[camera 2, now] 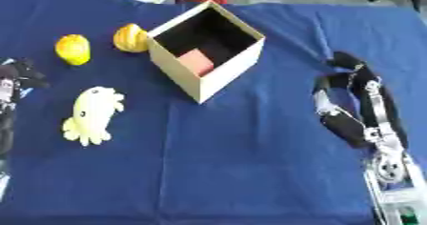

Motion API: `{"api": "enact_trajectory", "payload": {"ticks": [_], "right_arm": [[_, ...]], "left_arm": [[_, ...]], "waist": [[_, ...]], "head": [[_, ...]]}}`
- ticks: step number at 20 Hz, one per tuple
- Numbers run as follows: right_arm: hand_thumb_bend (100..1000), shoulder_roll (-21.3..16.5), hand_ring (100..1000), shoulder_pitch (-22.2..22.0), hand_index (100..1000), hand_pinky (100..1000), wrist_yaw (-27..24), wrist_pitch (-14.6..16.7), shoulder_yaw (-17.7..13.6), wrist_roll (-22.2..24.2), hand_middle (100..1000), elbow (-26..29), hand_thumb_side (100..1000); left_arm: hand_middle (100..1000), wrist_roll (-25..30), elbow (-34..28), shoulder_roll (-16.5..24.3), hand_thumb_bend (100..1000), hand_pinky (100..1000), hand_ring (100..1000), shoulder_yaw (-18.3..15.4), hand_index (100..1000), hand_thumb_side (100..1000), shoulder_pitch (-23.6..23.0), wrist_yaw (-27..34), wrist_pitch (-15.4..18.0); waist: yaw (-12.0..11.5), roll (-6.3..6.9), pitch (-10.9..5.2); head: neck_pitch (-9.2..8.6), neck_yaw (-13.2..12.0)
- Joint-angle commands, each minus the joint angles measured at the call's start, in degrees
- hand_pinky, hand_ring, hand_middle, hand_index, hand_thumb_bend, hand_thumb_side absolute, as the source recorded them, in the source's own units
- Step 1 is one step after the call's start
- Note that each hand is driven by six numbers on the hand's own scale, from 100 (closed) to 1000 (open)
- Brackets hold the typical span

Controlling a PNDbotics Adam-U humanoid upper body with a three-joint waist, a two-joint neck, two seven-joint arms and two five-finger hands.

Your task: Pick up objects on the table and place them in the box.

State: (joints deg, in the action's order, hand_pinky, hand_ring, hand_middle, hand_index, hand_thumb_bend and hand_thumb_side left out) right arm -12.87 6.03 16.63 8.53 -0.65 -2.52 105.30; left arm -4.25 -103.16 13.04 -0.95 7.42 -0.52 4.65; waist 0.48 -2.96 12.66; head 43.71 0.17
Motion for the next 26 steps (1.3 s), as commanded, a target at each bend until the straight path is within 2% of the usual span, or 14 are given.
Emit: {"api": "enact_trajectory", "payload": {"ticks": [1,18,22,26], "right_arm": [[100,-0.7,669,0.3,883,696,0.4,0.0,-0.3,0.2,754,1.1,340],[100,-0.7,669,0.3,885,695,0.3,0.0,-0.3,0.1,755,1.1,332],[100,-0.9,669,0.3,886,695,0.1,-0.1,-0.2,0.0,755,1.0,328],[100,-1.1,669,0.4,887,695,0.0,-0.3,-0.2,-0.2,755,0.9,326]], "left_arm": [[570,-0.2,-0.8,0.2,100,878,578,-0.4,753,730,0.4,-0.1,0.1],[570,-0.2,-1.2,0.9,100,878,578,-0.5,753,717,0.6,-0.2,0.2],[572,-0.5,-2.5,4.3,100,875,578,-1.3,758,678,1.1,-1.3,0.1],[577,0.6,-4.6,11.1,100,862,581,-3.2,771,588,1.4,-7.5,-1.3]], "waist": [[0.0,0.57,-1.31],[0.0,0.65,-1.36],[0.1,0.77,-1.41],[0.2,0.96,-1.51]], "head": [[-0.65,0.2],[-0.69,0.2],[-0.75,0.2],[-0.81,0.3]]}}
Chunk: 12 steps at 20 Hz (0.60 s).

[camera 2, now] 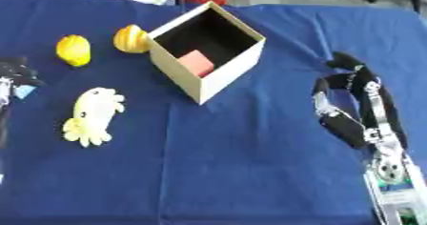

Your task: Pick up objects on the table and place them in the box.

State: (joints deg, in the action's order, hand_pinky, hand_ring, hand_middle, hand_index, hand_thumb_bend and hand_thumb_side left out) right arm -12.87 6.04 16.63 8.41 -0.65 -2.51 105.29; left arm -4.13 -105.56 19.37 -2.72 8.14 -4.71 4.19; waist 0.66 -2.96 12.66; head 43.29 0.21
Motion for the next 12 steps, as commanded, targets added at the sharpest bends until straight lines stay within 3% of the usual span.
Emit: {"api": "enact_trajectory", "payload": {"ticks": [1,6,12], "right_arm": [[100,-1.1,669,0.4,887,695,0.0,-0.2,-0.3,-0.2,755,0.9,326],[100,-1.3,668,0.3,887,694,0.1,-0.3,-0.2,-0.2,755,0.8,321],[100,-1.6,668,0.2,887,694,-0.1,-0.4,0.0,-0.2,755,0.7,315]], "left_arm": [[579,1.1,-2.6,7.4,100,860,582,-2.0,774,577,0.8,-5.4,-1.5],[627,6.4,-2.2,19.1,100,851,615,-3.2,828,479,0.4,-13.6,-5.6],[704,19.5,5.4,29.6,100,837,678,-2.3,872,424,2.7,-20.8,-6.2]], "waist": [[0.1,1.04,-1.55],[0.4,1.38,-1.69],[0.6,1.85,-1.89]], "head": [[-0.42,0.3],[-0.55,0.4],[-0.51,0.2]]}}
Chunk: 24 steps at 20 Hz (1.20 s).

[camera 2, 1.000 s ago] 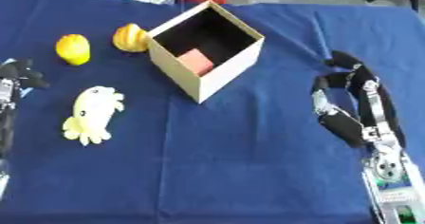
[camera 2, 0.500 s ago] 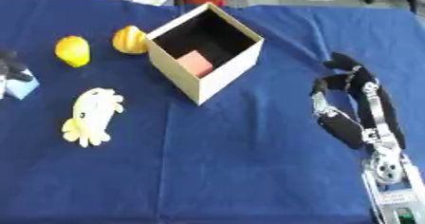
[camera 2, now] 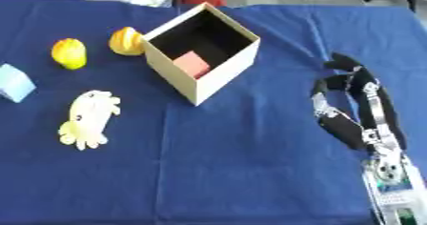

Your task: Pick up objects on the table and place them in the box.

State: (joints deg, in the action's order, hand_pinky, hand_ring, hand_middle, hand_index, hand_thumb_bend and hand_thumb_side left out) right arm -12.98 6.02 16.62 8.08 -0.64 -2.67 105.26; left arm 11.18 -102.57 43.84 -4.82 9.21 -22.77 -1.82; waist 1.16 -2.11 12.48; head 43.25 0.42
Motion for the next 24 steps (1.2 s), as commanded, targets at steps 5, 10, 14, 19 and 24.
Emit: {"api": "enact_trajectory", "payload": {"ticks": [5,10,14,19,24], "right_arm": [[100,-1.6,668,0.0,887,694,-0.2,-0.2,0.1,0.1,756,0.6,317],[100,-1.6,668,-0.1,887,694,-0.4,-0.2,0.1,0.1,756,0.6,321],[100,-1.6,668,-0.2,887,694,-0.6,-0.2,0.2,0.1,756,0.5,320],[100,-1.6,668,-0.3,888,695,-0.9,-0.2,0.2,0.1,756,0.5,323],[100,-1.6,668,-0.3,888,695,-1.0,-0.2,0.2,0.2,755,0.5,326]], "left_arm": [[725,10.1,13.2,7.9,189,825,691,1.6,885,435,7.7,-8.5,-0.8],[726,11.4,21.8,7.5,232,817,692,4.1,886,459,13.0,-11.7,-0.5],[734,11.7,26.3,5.7,239,820,697,5.7,897,477,16.2,-13.6,-0.6],[733,9.7,30.2,3.8,246,819,696,6.4,900,486,17.9,-15.3,-1.4],[720,8.8,32.1,2.5,249,814,688,7.3,896,486,18.6,-16.0,-1.3]], "waist": [[0.6,1.13,-1.99],[1.0,1.14,-2.13],[1.3,1.13,-2.08],[1.5,1.20,-1.99],[1.6,1.25,-1.96]], "head": [[-0.27,-0.1],[-0.17,-0.1],[0.00,-0.2],[0.05,0.0],[0.04,0.0]]}}
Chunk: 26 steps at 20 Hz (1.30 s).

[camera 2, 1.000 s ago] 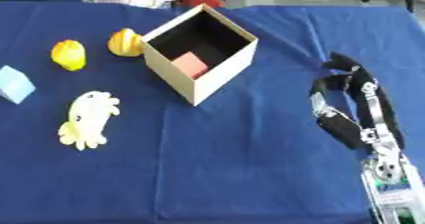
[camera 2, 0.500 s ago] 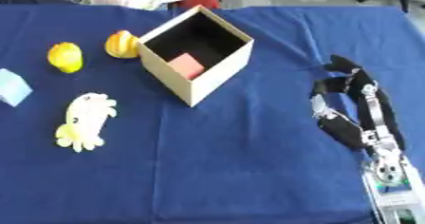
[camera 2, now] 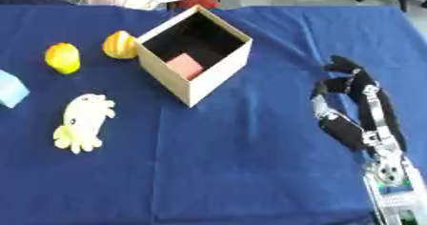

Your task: Pick up objects on the table and place them in the box.

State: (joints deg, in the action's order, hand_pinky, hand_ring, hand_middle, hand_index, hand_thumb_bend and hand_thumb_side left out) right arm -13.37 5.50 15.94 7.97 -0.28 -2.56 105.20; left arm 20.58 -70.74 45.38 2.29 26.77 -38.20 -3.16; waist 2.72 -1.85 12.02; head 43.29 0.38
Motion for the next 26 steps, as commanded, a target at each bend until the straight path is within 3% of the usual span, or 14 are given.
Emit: {"api": "enact_trajectory", "payload": {"ticks": [1,12,18,22,26], "right_arm": [[100,-1.2,669,0.3,888,695,-0.4,-0.1,-0.1,0.1,755,0.6,326],[100,-1.2,670,0.2,889,697,-0.4,-0.1,-0.3,0.1,755,0.5,325],[100,-1.1,670,0.2,889,697,-0.4,-0.1,-0.2,0.2,755,0.4,324],[100,-1.1,670,0.3,889,697,-0.4,-0.1,-0.2,0.2,755,0.4,323],[100,-1.0,670,0.4,889,697,-0.4,-0.1,-0.2,0.2,754,0.4,323]], "left_arm": [[718,-0.7,0.4,0.7,249,814,687,0.3,895,496,1.1,-0.6,0.2],[705,-2.0,-4.2,2.2,203,822,677,-1.8,889,476,2.0,2.0,0.3],[722,-0.4,-5.8,2.4,321,826,692,-1.6,895,624,1.5,2.8,0.2],[720,1.2,-4.2,1.1,378,823,693,-0.8,892,665,1.0,1.9,0.3],[709,1.7,-1.9,-0.6,372,820,688,-0.4,888,667,0.8,0.8,0.0]], "waist": [[0.1,0.98,-1.50],[0.0,0.93,-1.67],[-0.1,0.91,-1.77],[-0.1,0.81,-1.84],[0.0,0.70,-1.85]], "head": [[-0.02,0.1],[-0.09,0.3],[-0.20,0.3],[-0.30,0.3],[-0.31,0.4]]}}
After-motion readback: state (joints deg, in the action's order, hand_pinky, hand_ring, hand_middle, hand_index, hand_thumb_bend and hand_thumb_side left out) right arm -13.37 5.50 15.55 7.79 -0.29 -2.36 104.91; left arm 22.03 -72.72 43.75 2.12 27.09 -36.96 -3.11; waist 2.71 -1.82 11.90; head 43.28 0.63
